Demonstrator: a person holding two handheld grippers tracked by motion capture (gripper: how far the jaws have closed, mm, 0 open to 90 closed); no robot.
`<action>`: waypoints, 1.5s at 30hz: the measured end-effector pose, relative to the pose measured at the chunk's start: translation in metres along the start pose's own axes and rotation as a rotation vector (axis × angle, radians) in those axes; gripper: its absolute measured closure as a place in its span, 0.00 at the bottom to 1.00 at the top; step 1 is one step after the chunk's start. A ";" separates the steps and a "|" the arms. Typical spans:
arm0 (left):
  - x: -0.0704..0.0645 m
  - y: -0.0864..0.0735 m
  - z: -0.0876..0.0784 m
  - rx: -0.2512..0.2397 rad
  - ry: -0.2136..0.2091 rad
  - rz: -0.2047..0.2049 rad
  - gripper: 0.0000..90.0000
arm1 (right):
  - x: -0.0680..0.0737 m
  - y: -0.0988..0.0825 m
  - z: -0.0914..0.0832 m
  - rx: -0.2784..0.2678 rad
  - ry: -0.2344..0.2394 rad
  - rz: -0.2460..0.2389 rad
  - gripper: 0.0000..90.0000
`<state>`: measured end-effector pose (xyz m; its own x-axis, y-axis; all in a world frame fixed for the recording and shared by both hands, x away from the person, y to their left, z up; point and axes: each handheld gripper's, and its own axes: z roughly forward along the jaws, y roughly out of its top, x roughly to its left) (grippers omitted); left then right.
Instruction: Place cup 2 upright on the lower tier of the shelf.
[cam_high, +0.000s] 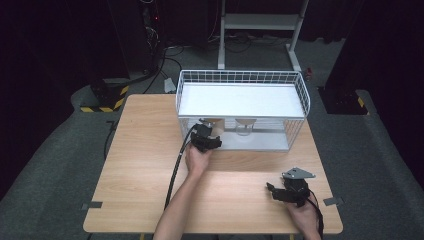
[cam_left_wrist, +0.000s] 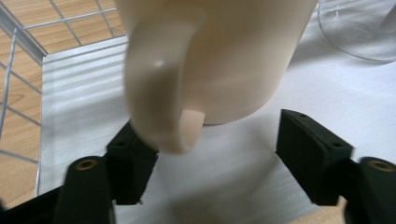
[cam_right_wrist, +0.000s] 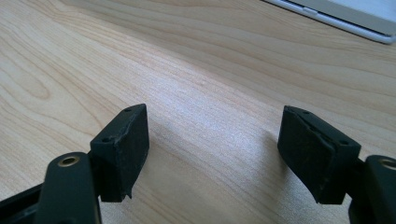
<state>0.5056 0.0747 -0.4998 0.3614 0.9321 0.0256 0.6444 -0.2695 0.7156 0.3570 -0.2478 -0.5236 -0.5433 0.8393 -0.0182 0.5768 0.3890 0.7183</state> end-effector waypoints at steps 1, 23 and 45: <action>0.000 -0.001 -0.002 0.000 0.009 -0.011 0.30 | 0.000 0.000 0.000 0.000 0.001 0.001 0.28; 0.000 -0.014 -0.035 -0.058 -0.043 -0.016 0.20 | 0.000 0.000 0.000 0.001 0.001 0.002 0.28; 0.005 -0.026 -0.072 -0.120 -0.099 -0.004 0.20 | 0.000 0.000 0.000 0.000 0.002 0.002 0.28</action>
<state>0.4422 0.1042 -0.4679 0.4275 0.9030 -0.0423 0.5627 -0.2291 0.7943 0.3571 -0.2479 -0.5236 -0.5431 0.8395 -0.0157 0.5781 0.3874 0.7181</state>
